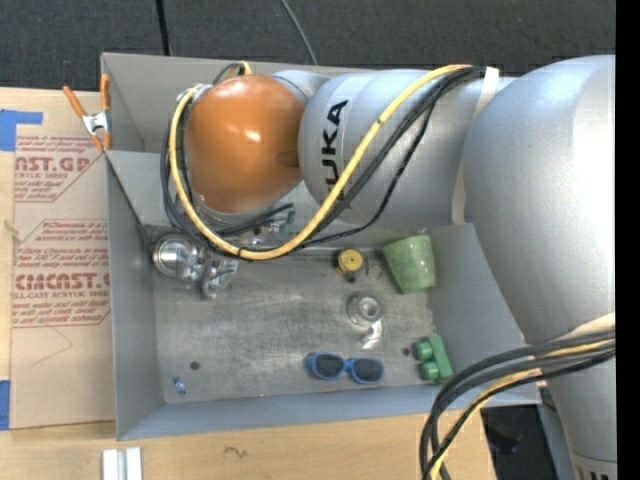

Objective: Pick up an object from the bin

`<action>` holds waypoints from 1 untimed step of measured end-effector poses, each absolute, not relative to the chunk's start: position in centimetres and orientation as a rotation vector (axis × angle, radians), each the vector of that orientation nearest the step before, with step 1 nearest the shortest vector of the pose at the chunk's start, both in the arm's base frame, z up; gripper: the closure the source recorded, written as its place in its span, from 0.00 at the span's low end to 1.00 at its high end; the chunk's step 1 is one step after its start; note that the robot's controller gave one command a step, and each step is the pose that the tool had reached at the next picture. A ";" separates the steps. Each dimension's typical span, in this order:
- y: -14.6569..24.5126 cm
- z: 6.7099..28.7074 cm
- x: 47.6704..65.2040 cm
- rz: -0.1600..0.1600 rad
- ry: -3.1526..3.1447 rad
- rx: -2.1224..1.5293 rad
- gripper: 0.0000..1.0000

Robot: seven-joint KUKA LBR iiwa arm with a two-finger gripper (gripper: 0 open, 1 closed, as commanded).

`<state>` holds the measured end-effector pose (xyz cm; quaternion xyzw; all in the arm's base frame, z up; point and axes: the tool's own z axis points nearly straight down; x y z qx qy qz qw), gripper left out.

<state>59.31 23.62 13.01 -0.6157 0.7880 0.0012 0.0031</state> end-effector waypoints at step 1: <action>22.1 15.9 52.7 0.004 2.651 -1.682 1.00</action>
Offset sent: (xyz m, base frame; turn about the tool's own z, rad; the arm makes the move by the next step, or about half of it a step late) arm -0.0656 -0.0172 0.0284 0.1955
